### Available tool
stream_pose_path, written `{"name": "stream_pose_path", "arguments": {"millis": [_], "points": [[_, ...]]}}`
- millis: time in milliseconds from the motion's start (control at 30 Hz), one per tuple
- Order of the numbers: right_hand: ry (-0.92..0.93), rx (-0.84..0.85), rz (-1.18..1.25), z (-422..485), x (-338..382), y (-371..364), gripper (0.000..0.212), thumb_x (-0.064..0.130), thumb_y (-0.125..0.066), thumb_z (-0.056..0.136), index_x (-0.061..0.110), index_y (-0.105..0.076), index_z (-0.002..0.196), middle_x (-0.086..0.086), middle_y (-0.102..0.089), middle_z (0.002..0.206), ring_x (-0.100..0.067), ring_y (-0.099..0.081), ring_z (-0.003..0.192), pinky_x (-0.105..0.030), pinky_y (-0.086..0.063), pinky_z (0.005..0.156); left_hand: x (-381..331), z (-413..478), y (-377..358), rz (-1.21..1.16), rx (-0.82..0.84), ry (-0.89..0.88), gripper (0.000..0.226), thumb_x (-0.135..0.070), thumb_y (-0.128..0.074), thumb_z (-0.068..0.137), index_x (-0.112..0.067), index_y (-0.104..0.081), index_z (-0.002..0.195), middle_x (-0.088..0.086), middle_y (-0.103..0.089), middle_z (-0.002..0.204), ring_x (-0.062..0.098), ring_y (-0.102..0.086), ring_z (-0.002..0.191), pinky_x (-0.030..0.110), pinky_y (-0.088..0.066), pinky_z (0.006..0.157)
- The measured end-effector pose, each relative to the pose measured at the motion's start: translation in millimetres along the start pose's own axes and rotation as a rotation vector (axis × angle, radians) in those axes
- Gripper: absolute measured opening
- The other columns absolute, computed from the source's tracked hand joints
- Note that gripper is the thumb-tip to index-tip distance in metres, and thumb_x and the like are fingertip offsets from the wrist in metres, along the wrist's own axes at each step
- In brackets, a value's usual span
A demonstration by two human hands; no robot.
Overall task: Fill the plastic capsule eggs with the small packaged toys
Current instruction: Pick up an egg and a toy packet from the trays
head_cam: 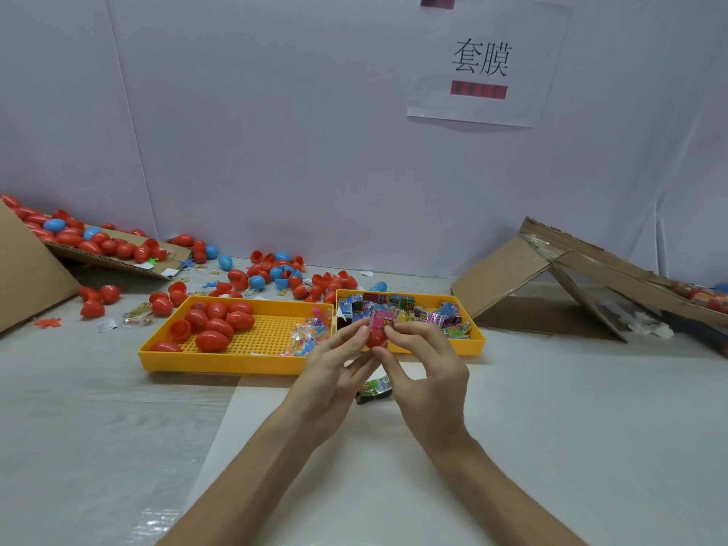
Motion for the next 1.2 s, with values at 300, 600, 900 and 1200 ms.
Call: {"name": "stream_pose_path", "arguments": {"millis": [300, 600, 900, 1200], "points": [[-0.083, 0.017, 0.090, 2.1, 2.5, 0.7, 0.039, 0.018, -0.080, 0.083, 0.010, -0.070, 0.120, 0.005, -0.069, 0.114, -0.009, -0.066, 0.108, -0.019, -0.050, 0.094, 0.8, -0.9, -0.5, -0.049, 0.001, 0.036, 0.022, -0.015, -0.073, 0.079, -0.012, -0.081, 0.100, 0.016, -0.073, 0.117, 0.024, -0.072, 0.107, 0.024, -0.060, 0.076], [-0.047, -0.016, 0.003, -0.2, 0.4, 0.8, 0.031, 0.006, -0.085, 0.077, 0.005, -0.076, 0.106, 0.000, -0.074, 0.105, -0.004, -0.065, 0.103, -0.013, -0.048, 0.095, 3.6, -0.7, -1.5, -0.108, 0.017, 0.065, 0.019, -0.012, -0.072, 0.082, -0.008, -0.081, 0.099, 0.017, -0.071, 0.122, 0.024, -0.072, 0.109, 0.026, -0.060, 0.078], [-0.036, 0.013, 0.066, 0.6, 3.9, -1.0, 0.037, 0.014, -0.081, 0.083, 0.008, -0.071, 0.118, 0.002, -0.070, 0.113, -0.004, -0.062, 0.112, -0.016, -0.046, 0.097, 4.1, 0.6, -0.4, -0.116, -0.002, 0.050, 0.029, -0.013, -0.074, 0.079, -0.004, -0.077, 0.106, 0.022, -0.071, 0.120, 0.026, -0.071, 0.110, 0.026, -0.061, 0.077], [0.005, -0.024, -0.003, -1.2, -0.3, 2.5, 0.033, 0.003, -0.084, 0.076, 0.003, -0.076, 0.108, 0.000, -0.071, 0.102, -0.004, -0.063, 0.100, -0.012, -0.048, 0.093, 7.5, -0.9, -1.7, -0.100, 0.027, 0.072, 0.031, -0.013, -0.070, 0.086, 0.000, -0.070, 0.115, 0.020, -0.071, 0.121, 0.025, -0.071, 0.110, 0.027, -0.060, 0.078]]}}
Point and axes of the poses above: each hand's wrist, its own z-axis towards the middle knuckle, its own y-axis out of the back of the hand, x = y × z, the point moved 4 cm from there along z, towards the middle knuckle
